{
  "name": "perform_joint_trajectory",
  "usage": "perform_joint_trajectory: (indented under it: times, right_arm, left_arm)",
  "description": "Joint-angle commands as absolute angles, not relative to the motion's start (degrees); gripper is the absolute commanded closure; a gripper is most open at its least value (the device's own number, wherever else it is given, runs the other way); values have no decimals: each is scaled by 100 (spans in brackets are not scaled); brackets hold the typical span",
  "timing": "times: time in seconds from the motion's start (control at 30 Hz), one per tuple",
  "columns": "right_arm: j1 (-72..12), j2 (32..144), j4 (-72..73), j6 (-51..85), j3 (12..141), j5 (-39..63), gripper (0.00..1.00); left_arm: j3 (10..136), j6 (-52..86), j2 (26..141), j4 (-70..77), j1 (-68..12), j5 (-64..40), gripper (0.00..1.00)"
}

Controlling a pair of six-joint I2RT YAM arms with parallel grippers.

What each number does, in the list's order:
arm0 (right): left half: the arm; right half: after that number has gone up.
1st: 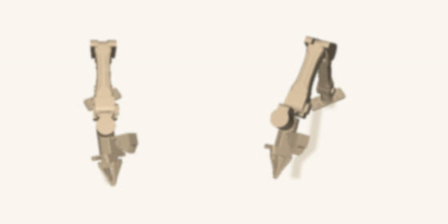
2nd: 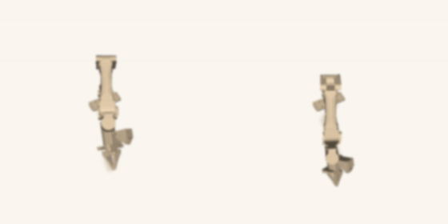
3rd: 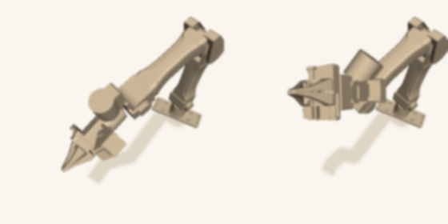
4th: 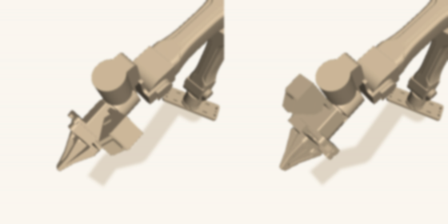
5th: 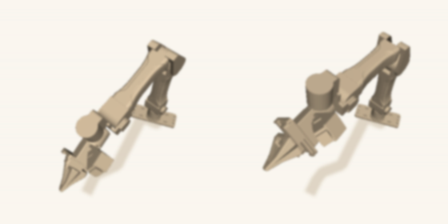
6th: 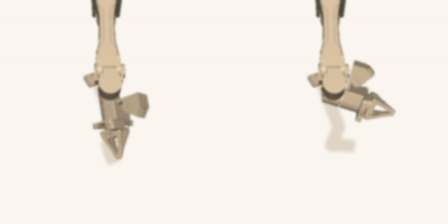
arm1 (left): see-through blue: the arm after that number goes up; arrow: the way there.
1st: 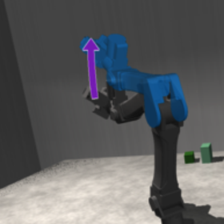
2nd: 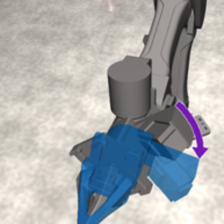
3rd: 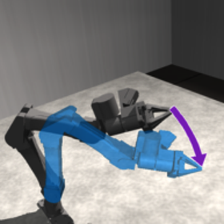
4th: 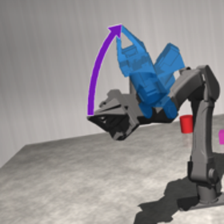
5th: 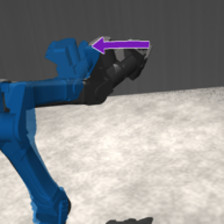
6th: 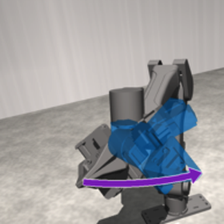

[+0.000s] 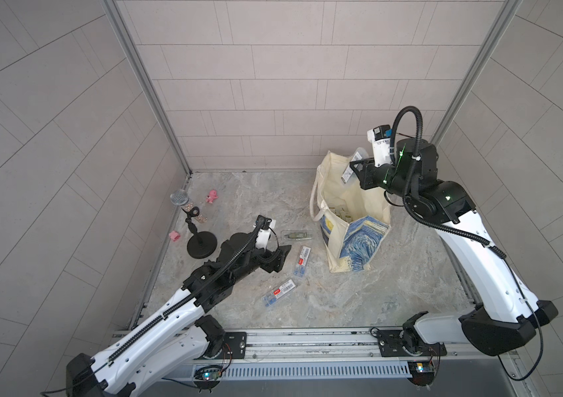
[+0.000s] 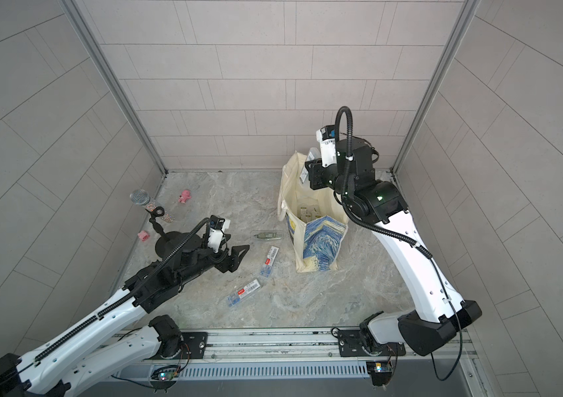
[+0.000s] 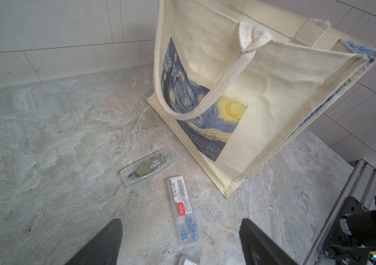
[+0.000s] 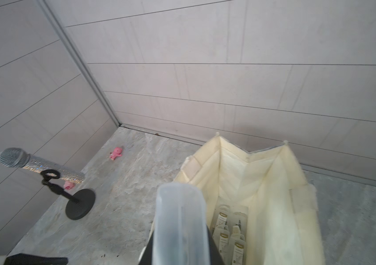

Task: Put the compass set into the canvas bag
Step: Place the compass set in the canvas bag.

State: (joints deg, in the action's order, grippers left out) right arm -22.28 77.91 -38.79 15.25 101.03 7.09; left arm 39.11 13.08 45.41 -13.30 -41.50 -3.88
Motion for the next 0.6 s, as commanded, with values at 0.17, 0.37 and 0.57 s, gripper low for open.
perform_joint_trajectory:
  times: [0.17,0.37,0.57]
  right_arm:
    - [-1749,8123,-4512,1227,9922,-20,100]
    - [-1753,8372,-4588,1187,9778,-26,100]
    - [-1758,8640,-4591,1177,9684,-22,100]
  left_arm:
    - [3840,1375,4540,-1432,-4135,-304,14]
    - [3839,1413,4560,-1437,-4136,-214,14]
    - [3862,1380,4572,-1513,-4133,-176,14]
